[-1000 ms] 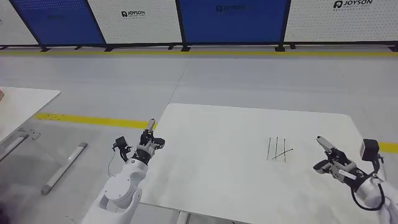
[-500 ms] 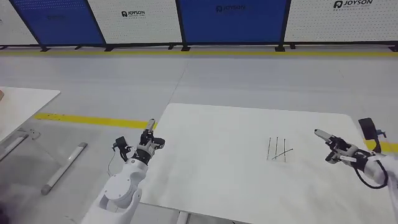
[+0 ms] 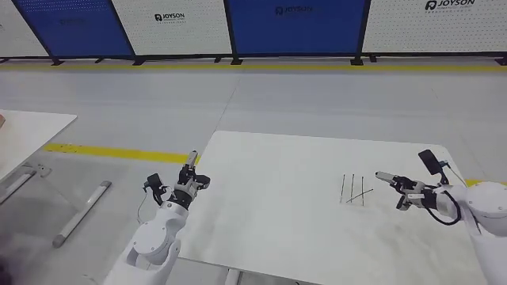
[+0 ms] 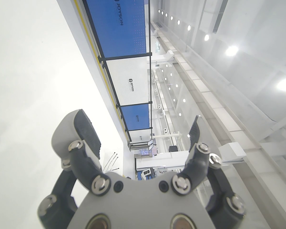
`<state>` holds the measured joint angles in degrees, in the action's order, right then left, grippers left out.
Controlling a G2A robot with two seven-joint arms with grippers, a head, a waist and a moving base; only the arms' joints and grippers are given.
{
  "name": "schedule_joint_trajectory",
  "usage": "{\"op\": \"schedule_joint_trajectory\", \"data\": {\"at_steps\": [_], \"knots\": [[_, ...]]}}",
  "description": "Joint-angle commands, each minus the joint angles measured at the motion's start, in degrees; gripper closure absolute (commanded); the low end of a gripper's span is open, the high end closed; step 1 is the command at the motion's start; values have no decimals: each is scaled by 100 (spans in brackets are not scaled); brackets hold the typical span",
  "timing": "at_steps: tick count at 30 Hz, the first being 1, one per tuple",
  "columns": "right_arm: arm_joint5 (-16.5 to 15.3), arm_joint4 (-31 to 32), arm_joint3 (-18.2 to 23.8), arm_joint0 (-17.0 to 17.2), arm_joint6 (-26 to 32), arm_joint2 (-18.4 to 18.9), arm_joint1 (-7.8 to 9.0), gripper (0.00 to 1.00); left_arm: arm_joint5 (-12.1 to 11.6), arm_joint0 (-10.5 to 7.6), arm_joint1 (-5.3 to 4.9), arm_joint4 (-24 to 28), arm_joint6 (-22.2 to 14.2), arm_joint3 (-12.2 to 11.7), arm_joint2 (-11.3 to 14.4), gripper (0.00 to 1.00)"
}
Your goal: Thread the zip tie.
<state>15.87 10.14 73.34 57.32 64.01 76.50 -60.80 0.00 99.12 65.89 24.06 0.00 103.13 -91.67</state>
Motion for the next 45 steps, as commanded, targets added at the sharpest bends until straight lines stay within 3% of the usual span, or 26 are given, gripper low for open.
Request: {"op": "schedule_joint_trajectory", "data": {"at_steps": [1,10,16,20,23,27,29,45], "knots": [[8,-1,13,6,1,6,1,0,0,0,0,0,0,0,0,0],[-48,-35,-19,33,-84,13,-2,0,0,0,0,0,0,0,0,0],[-1010,-508,-353,120,-51,136,17,0,0,0,0,0,0,0,0,0],[-1774,-706,-797,63,-6,153,28,0,0,0,0,0,0,0,0,0],[-2288,-904,-1313,-147,171,-78,-27,0,0,0,0,0,0,0,0,0],[-2738,-1181,-2119,-611,394,-419,-140,0,0,0,0,0,0,0,0,0],[-2821,-1219,-2343,-759,474,-511,-170,0,0,0,0,0,0,0,0,0],[-2821,-1219,-2343,-759,474,-511,-170,0,0,0,0,0,0,0,0,0]]}}
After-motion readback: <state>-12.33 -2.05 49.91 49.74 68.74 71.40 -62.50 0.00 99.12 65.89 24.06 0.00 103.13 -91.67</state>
